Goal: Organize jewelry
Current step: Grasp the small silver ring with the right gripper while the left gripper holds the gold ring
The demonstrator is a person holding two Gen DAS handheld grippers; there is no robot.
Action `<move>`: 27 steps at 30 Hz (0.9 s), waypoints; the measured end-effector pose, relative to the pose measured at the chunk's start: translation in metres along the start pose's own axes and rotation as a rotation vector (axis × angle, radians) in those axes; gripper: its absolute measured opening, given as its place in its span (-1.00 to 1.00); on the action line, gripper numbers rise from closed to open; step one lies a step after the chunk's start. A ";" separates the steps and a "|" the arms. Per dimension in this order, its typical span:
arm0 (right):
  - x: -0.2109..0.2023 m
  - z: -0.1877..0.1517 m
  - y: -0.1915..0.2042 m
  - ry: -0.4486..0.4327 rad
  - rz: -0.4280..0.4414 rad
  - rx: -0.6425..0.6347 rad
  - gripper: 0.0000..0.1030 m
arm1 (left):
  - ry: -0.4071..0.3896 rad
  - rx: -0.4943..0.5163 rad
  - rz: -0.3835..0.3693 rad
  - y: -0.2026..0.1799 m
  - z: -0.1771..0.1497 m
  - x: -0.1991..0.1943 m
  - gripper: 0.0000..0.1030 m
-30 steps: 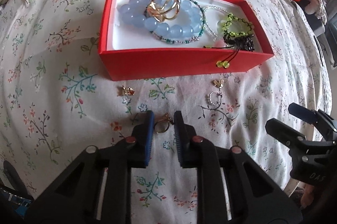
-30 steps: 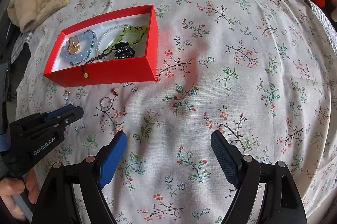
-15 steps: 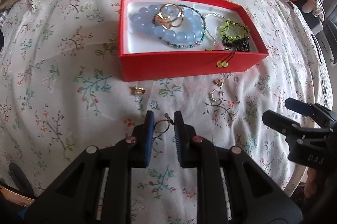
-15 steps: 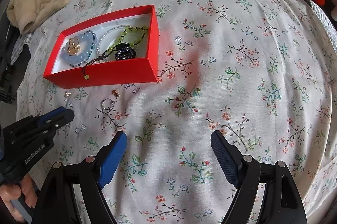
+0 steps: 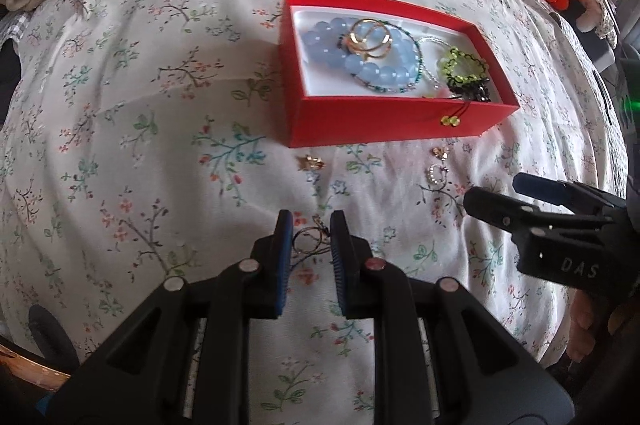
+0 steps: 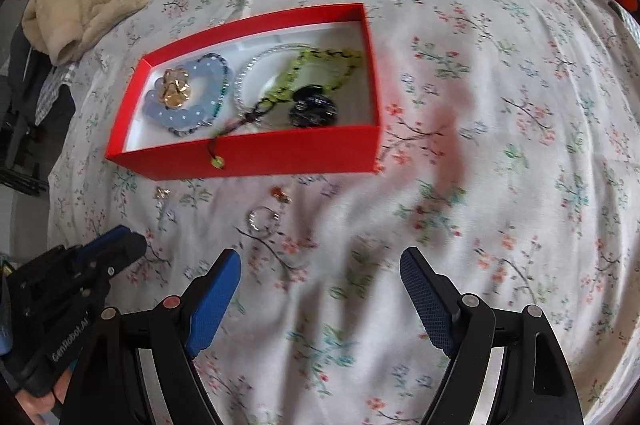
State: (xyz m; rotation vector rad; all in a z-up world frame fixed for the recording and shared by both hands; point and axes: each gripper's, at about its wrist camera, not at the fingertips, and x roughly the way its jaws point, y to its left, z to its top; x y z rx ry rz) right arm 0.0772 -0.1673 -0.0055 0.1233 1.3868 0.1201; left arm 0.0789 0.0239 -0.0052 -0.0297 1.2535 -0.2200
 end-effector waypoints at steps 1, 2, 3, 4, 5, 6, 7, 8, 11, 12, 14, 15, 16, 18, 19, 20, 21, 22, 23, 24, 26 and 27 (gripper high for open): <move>0.002 0.002 0.003 0.002 0.001 0.000 0.61 | 0.000 -0.002 0.002 0.002 0.000 0.000 -0.60; 0.005 0.004 0.007 0.005 0.003 -0.001 0.60 | 0.000 -0.003 0.005 0.003 0.000 0.000 -0.60; 0.008 0.006 0.010 0.007 0.005 -0.002 0.60 | 0.000 -0.004 0.006 0.005 0.000 0.000 -0.60; 0.010 0.007 0.013 0.007 0.005 -0.003 0.57 | 0.000 -0.005 0.008 0.007 0.000 0.000 -0.60; 0.012 0.009 0.016 0.007 0.006 -0.006 0.51 | 0.000 -0.006 0.009 0.007 -0.001 0.000 -0.60; 0.014 0.010 0.019 0.008 0.006 -0.008 0.48 | 0.000 -0.006 0.010 0.009 -0.001 0.001 -0.60; 0.016 0.012 0.022 0.010 0.005 -0.011 0.44 | 0.001 -0.007 0.011 0.009 0.000 0.001 -0.60; 0.020 0.014 0.025 0.012 0.005 -0.012 0.40 | 0.001 -0.007 0.011 0.010 0.000 0.001 -0.60; 0.028 0.018 0.029 0.023 0.011 -0.006 0.22 | 0.002 -0.008 0.012 0.013 -0.001 0.001 -0.60; 0.030 0.019 0.030 0.024 0.008 -0.004 0.20 | 0.004 -0.009 0.012 0.014 -0.001 0.001 -0.60; 0.035 0.021 0.032 0.019 -0.010 -0.007 0.11 | 0.005 -0.010 0.011 0.016 -0.001 0.002 -0.60; 0.036 0.021 0.034 0.014 -0.016 -0.009 0.09 | 0.007 -0.009 0.011 0.017 -0.001 0.002 -0.60; 0.036 0.021 0.034 0.010 -0.020 -0.010 0.04 | 0.007 -0.009 0.012 0.017 -0.002 0.002 -0.60; 0.038 0.023 0.038 -0.002 -0.034 -0.018 -0.07 | 0.009 -0.007 0.013 0.017 -0.001 0.002 -0.60; 0.038 0.023 0.039 -0.006 -0.039 -0.022 -0.14 | 0.010 -0.006 0.014 0.017 -0.001 0.003 -0.60; 0.040 0.024 0.043 -0.011 -0.041 -0.031 -0.22 | 0.010 -0.006 0.014 0.017 -0.001 0.003 -0.60; 0.041 0.025 0.047 -0.013 -0.044 -0.041 -0.25 | 0.012 -0.007 0.013 0.017 0.000 0.003 -0.60; 0.043 0.026 0.050 -0.014 -0.046 -0.048 -0.33 | 0.012 -0.007 0.012 0.016 0.000 0.003 -0.60; 0.044 0.026 0.053 -0.014 -0.047 -0.057 -0.39 | 0.011 -0.007 0.012 0.016 0.000 0.003 -0.60; 0.045 0.027 0.056 -0.014 -0.048 -0.062 -0.42 | 0.011 -0.006 0.012 0.016 0.000 0.003 -0.60; 0.046 0.027 0.060 -0.016 -0.053 -0.075 -0.52 | 0.012 -0.008 0.012 0.017 0.000 0.003 -0.60; 0.047 0.027 0.062 -0.017 -0.054 -0.079 -0.55 | 0.012 -0.008 0.012 0.017 0.000 0.003 -0.60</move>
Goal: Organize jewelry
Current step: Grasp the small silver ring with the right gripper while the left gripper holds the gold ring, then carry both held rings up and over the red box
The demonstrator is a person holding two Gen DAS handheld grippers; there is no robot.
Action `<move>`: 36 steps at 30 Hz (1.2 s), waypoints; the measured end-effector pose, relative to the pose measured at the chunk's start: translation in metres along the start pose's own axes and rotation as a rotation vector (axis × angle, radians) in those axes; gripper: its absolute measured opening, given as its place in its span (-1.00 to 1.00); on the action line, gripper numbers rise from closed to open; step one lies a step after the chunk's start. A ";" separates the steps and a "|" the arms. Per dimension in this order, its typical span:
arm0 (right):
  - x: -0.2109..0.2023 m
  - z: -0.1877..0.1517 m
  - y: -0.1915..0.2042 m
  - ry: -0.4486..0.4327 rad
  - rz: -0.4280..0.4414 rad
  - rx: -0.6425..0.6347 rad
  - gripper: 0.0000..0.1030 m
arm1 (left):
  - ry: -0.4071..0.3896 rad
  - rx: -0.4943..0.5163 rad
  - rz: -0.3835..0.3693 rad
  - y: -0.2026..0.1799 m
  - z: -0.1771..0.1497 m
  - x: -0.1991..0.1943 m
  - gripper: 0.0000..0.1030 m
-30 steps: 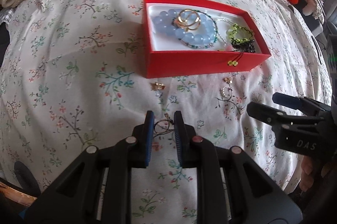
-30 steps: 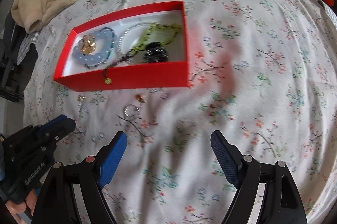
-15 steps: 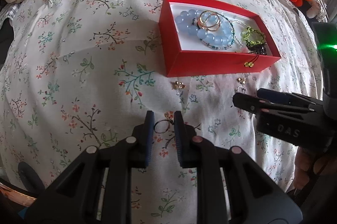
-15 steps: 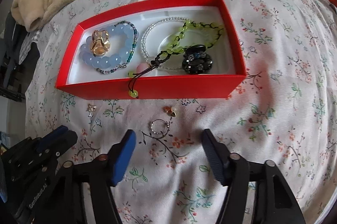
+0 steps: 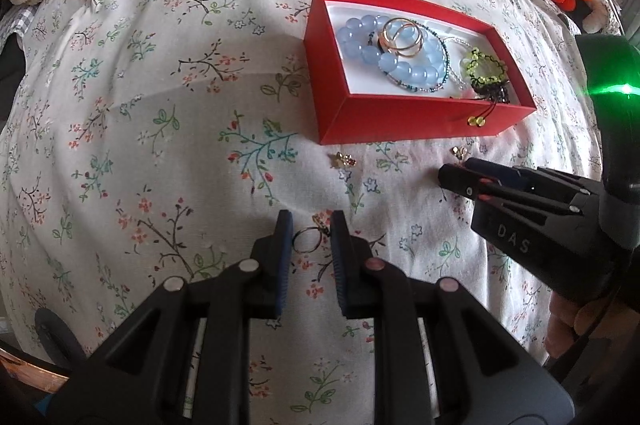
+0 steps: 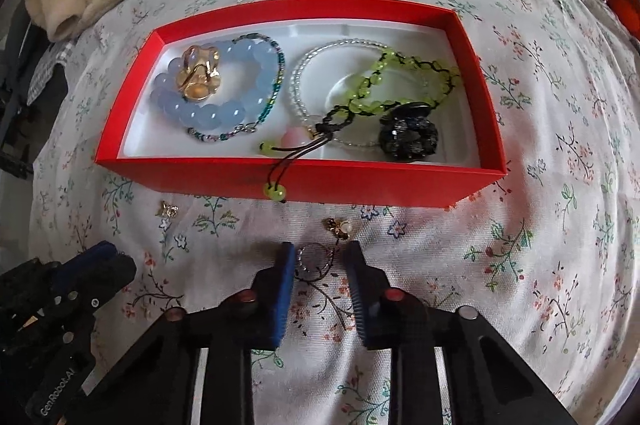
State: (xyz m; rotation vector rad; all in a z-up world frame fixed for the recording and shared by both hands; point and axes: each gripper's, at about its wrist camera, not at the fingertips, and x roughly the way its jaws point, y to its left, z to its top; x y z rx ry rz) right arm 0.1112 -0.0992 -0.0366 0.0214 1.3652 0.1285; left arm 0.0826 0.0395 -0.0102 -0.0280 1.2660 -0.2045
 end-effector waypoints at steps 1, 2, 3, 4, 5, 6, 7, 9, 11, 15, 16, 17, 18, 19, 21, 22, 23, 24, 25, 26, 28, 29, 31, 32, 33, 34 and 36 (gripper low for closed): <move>0.000 0.000 0.001 -0.001 0.000 -0.003 -0.61 | 0.000 -0.001 0.000 0.000 0.000 0.000 -0.60; 0.001 0.001 0.003 -0.001 0.002 -0.008 -0.63 | 0.000 0.000 -0.001 0.000 0.000 0.000 -0.60; 0.001 0.000 0.003 -0.002 0.002 -0.009 -0.63 | 0.000 0.000 -0.002 0.000 0.000 0.000 -0.60; 0.001 0.001 0.004 -0.003 0.002 -0.011 -0.64 | -0.001 0.000 -0.003 -0.001 0.001 0.000 -0.60; 0.001 0.001 0.004 -0.003 0.003 -0.012 -0.65 | -0.001 0.000 -0.003 -0.001 0.001 -0.001 -0.60; 0.002 0.002 0.004 -0.003 0.007 -0.012 -0.66 | -0.001 0.000 -0.003 -0.001 0.000 -0.001 -0.60; 0.001 0.002 0.003 -0.003 0.011 -0.011 -0.69 | -0.001 0.001 -0.002 -0.002 0.000 -0.001 -0.60; -0.005 -0.004 -0.005 -0.005 0.025 -0.008 -0.81 | -0.001 0.001 -0.002 -0.003 0.001 -0.001 -0.60; -0.009 -0.005 -0.010 -0.004 0.039 -0.004 -0.81 | -0.001 -0.001 -0.003 -0.003 0.001 -0.001 -0.60; -0.014 -0.007 -0.019 0.002 0.067 0.014 -0.83 | -0.004 -0.006 -0.005 -0.002 0.002 -0.001 -0.60; -0.016 -0.007 -0.022 0.002 0.072 0.017 -0.84 | -0.005 -0.008 -0.005 -0.002 0.003 -0.001 -0.60; -0.018 -0.008 -0.024 0.001 0.076 0.017 -0.85 | -0.005 -0.009 -0.005 -0.001 0.003 -0.001 -0.60; -0.020 -0.008 -0.025 -0.002 0.079 0.017 -0.85 | -0.005 -0.010 -0.006 -0.001 0.003 -0.001 -0.60; -0.022 -0.008 -0.026 -0.005 0.083 0.016 -0.87 | -0.005 -0.010 -0.005 -0.001 0.003 -0.001 -0.60; -0.026 -0.009 -0.025 -0.011 0.087 0.011 -0.87 | -0.005 -0.009 -0.004 -0.001 0.003 -0.001 -0.60; -0.028 -0.010 -0.025 -0.015 0.088 0.008 -0.88 | -0.005 -0.008 -0.005 0.000 0.002 -0.001 -0.60; -0.031 -0.011 -0.026 -0.021 0.087 0.005 -0.88 | -0.005 -0.007 -0.005 0.000 0.001 -0.001 -0.60; -0.031 -0.011 -0.025 -0.023 0.085 0.004 -0.88 | -0.004 -0.005 -0.005 -0.001 0.001 -0.001 -0.60; -0.032 -0.011 -0.025 -0.027 0.082 0.005 -0.88 | -0.004 -0.005 -0.006 -0.001 0.002 -0.001 -0.60; -0.032 -0.011 -0.025 -0.032 0.078 0.009 -0.86 | -0.005 -0.005 -0.006 -0.001 0.002 -0.002 -0.60; -0.032 -0.012 -0.028 -0.031 0.064 0.017 -0.76 | -0.005 -0.007 -0.008 -0.001 0.002 -0.002 -0.60; -0.030 -0.013 -0.030 -0.019 0.049 0.016 -0.69 | -0.006 -0.007 -0.008 -0.001 0.002 -0.002 -0.60; -0.026 -0.014 -0.031 -0.002 0.024 0.007 -0.63 | -0.005 -0.008 -0.008 0.000 0.002 -0.002 -0.60; -0.025 -0.016 -0.031 0.003 0.013 -0.001 -0.55 | -0.005 -0.009 -0.008 0.000 0.001 -0.002 -0.60; -0.023 -0.015 -0.028 0.007 0.006 -0.005 -0.47 | -0.005 -0.010 -0.008 0.001 0.001 -0.002 -0.60; -0.023 -0.016 -0.027 0.009 0.003 -0.010 -0.16 | -0.005 -0.012 -0.008 0.002 0.002 -0.002 -0.60; -0.024 -0.016 -0.025 -0.005 0.004 -0.007 0.37 | -0.007 -0.017 -0.009 0.003 0.002 -0.003 -0.60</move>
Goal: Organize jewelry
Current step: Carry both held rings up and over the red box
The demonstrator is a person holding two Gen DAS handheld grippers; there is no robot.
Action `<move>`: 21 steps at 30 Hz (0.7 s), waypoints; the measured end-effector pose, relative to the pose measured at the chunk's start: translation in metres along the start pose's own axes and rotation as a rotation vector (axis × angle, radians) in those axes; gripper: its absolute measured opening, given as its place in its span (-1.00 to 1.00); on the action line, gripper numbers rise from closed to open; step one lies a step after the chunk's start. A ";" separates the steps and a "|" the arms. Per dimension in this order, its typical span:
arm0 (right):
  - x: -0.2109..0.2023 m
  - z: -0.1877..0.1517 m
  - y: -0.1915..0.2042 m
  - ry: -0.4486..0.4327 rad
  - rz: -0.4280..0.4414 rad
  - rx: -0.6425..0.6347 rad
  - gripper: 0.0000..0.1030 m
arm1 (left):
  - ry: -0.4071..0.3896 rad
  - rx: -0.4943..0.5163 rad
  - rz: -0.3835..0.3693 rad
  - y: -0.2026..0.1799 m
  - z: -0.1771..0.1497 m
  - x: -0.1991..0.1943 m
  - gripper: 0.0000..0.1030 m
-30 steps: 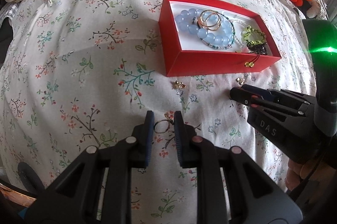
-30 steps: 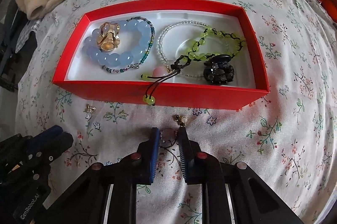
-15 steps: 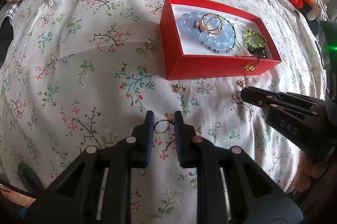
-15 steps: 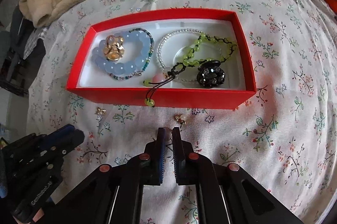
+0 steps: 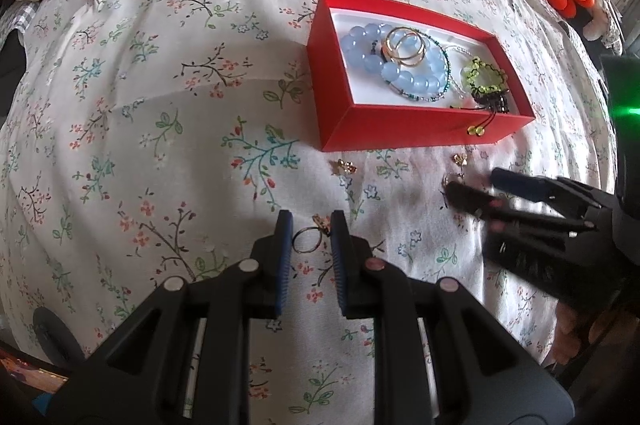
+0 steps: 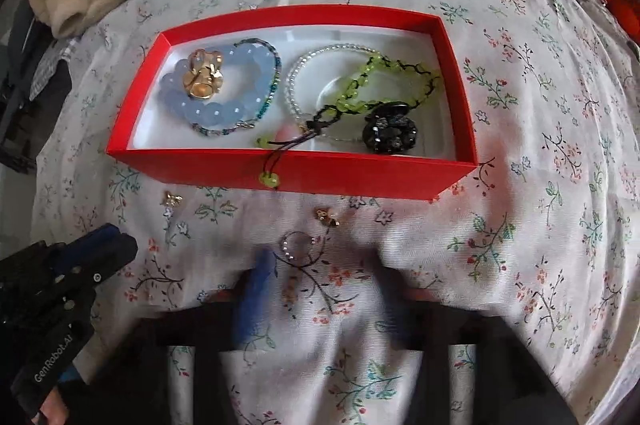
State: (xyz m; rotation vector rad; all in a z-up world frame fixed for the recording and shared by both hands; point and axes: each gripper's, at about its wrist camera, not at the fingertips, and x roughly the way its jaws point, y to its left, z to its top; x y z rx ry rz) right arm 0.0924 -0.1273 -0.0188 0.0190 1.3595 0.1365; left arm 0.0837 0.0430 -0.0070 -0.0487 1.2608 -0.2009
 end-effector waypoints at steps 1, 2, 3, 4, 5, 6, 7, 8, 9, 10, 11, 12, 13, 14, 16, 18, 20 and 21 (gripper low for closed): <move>-0.002 0.000 0.002 -0.016 -0.004 -0.009 0.37 | -0.001 -0.003 -0.001 0.001 0.000 -0.001 -0.60; -0.003 0.000 0.005 -0.019 -0.002 -0.019 0.37 | -0.002 -0.005 -0.001 0.002 0.000 -0.001 -0.60; -0.002 0.000 0.006 -0.018 0.006 -0.022 0.37 | -0.003 -0.007 -0.002 0.002 0.001 -0.001 -0.60; -0.001 0.000 0.007 -0.016 0.010 -0.021 0.37 | -0.003 -0.008 -0.002 0.003 0.001 -0.001 -0.60; 0.001 0.001 0.008 -0.008 0.012 -0.020 0.36 | -0.003 -0.009 -0.002 0.004 0.001 -0.001 -0.60; 0.003 0.002 0.008 -0.002 0.011 -0.016 0.35 | -0.002 -0.010 -0.001 0.004 0.001 -0.001 -0.60; 0.006 0.003 0.009 0.002 0.011 -0.012 0.33 | -0.002 -0.010 -0.001 0.004 0.000 0.000 -0.60; 0.009 0.004 0.012 0.005 0.006 -0.010 0.25 | -0.001 -0.010 -0.001 0.004 0.000 0.000 -0.60; 0.011 0.005 0.013 0.006 -0.001 -0.011 0.19 | -0.001 -0.009 -0.001 0.004 0.000 0.000 -0.60; 0.013 0.006 0.015 0.006 -0.006 -0.012 0.11 | 0.000 -0.007 -0.001 0.004 0.000 0.000 -0.60; 0.015 0.007 0.017 0.004 -0.012 -0.016 0.03 | 0.001 -0.005 -0.001 0.004 0.000 0.000 -0.60; 0.016 0.008 0.020 0.002 -0.018 -0.021 -0.01 | 0.003 -0.003 0.000 0.003 0.000 0.001 -0.60; 0.017 0.008 0.022 -0.002 -0.023 -0.027 -0.10 | 0.004 -0.002 0.000 0.003 0.000 0.001 -0.60; 0.017 0.007 0.025 -0.005 -0.026 -0.039 -0.19 | 0.005 -0.001 0.000 0.002 0.000 0.002 -0.60; 0.017 0.006 0.027 -0.007 -0.031 -0.052 -0.30 | 0.005 0.001 0.000 0.002 0.000 0.002 -0.60; 0.018 0.006 0.030 -0.008 -0.036 -0.062 -0.42 | 0.005 0.000 0.000 0.001 0.001 0.002 -0.60; 0.017 0.005 0.030 -0.006 -0.033 -0.066 -0.62 | 0.005 0.000 0.000 0.002 0.000 0.001 -0.60; 0.018 0.006 0.032 -0.006 -0.032 -0.066 -0.62 | 0.005 0.000 0.000 0.001 0.000 0.002 -0.60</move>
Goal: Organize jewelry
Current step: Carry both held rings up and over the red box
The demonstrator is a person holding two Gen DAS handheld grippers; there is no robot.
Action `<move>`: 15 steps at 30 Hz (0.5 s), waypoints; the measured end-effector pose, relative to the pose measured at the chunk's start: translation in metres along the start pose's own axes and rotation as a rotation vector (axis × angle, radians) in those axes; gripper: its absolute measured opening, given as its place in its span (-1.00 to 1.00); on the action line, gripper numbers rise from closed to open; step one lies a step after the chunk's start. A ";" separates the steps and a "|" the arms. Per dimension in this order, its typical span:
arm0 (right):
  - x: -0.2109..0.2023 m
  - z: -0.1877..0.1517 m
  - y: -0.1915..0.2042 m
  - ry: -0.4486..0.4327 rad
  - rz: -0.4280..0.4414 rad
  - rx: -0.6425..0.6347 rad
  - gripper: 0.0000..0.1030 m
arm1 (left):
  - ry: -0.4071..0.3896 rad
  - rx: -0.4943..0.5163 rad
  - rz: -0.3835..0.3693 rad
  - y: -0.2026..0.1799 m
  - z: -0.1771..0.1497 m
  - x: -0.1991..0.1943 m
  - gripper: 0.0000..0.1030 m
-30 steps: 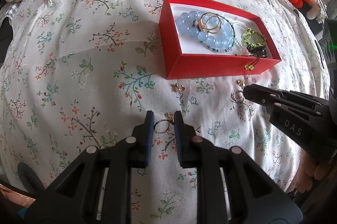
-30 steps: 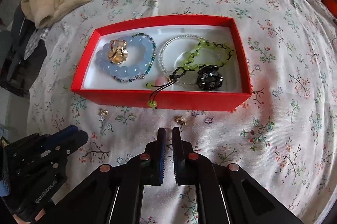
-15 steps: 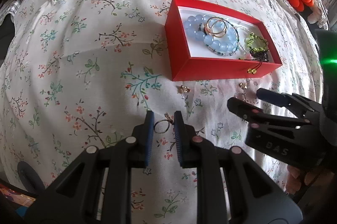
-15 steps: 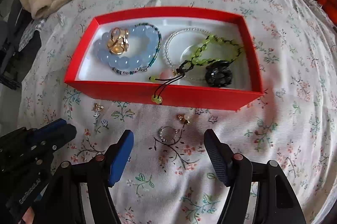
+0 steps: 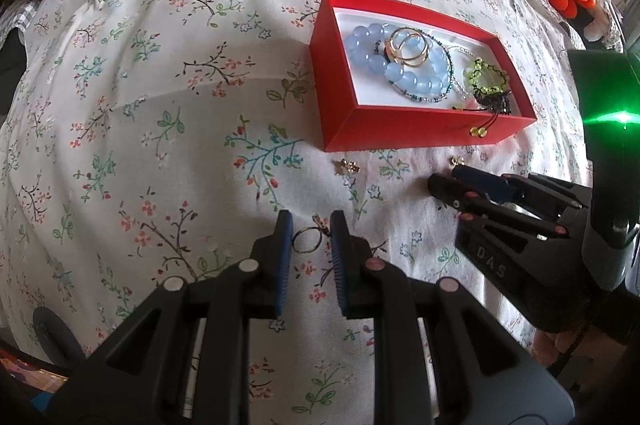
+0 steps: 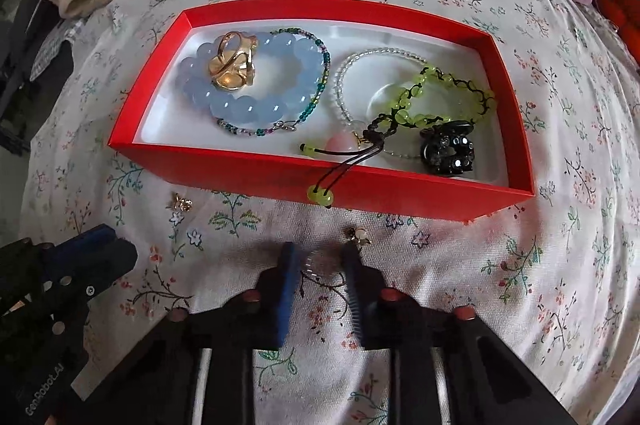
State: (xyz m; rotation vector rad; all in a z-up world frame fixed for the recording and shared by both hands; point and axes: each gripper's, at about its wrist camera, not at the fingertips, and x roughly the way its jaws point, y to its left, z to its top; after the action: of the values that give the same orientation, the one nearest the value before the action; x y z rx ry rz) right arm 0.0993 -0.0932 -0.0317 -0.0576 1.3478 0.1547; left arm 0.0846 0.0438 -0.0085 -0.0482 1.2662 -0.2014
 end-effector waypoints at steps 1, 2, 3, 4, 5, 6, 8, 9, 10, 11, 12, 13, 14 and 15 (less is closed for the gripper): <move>-0.001 0.000 -0.001 0.000 0.005 0.004 -0.62 | 0.000 0.000 0.000 0.000 0.000 0.000 -0.60; 0.000 0.001 0.000 0.000 0.008 0.006 -0.62 | 0.000 0.001 0.000 0.000 0.000 0.000 -0.60; -0.001 -0.001 -0.001 -0.001 0.011 0.008 -0.62 | 0.000 0.002 0.000 0.000 0.000 0.000 -0.60; -0.004 -0.004 -0.005 -0.002 0.014 0.011 -0.62 | 0.000 0.001 0.000 0.000 0.000 0.000 -0.60; -0.007 -0.006 -0.007 -0.001 0.019 0.012 -0.62 | 0.000 0.000 -0.001 0.000 0.000 0.000 -0.60; -0.008 -0.006 -0.009 -0.001 0.026 0.015 -0.62 | -0.001 -0.002 -0.002 0.000 0.000 -0.001 -0.60; -0.012 -0.007 -0.013 -0.002 0.048 0.023 -0.62 | -0.004 -0.004 -0.004 -0.001 0.001 -0.001 -0.60; -0.014 -0.007 -0.014 -0.003 0.058 0.027 -0.62 | -0.006 -0.005 -0.005 0.000 0.002 -0.002 -0.60; -0.018 -0.007 -0.017 -0.006 0.069 0.033 -0.62 | -0.007 -0.007 -0.007 0.000 0.002 -0.002 -0.60; -0.021 -0.008 -0.018 -0.010 0.074 0.036 -0.62 | -0.009 -0.008 -0.008 0.000 0.002 -0.003 -0.60; -0.024 -0.008 -0.021 -0.014 0.079 0.040 -0.62 | -0.012 -0.011 -0.011 0.000 0.003 -0.004 -0.60; -0.026 -0.008 -0.023 -0.017 0.083 0.043 -0.62 | -0.015 -0.012 -0.013 0.001 0.004 -0.005 -0.60; -0.029 -0.008 -0.026 -0.020 0.089 0.049 -0.62 | -0.017 -0.013 -0.015 0.000 0.004 -0.006 -0.60; -0.032 -0.009 -0.028 -0.023 0.095 0.055 -0.63 | -0.021 -0.014 -0.018 0.000 0.005 -0.007 -0.60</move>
State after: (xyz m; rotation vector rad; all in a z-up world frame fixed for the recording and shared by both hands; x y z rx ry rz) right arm 0.0883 -0.1245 -0.0036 0.0538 1.3319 0.1975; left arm 0.0873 0.0451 -0.0008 -0.0734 1.2469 -0.2072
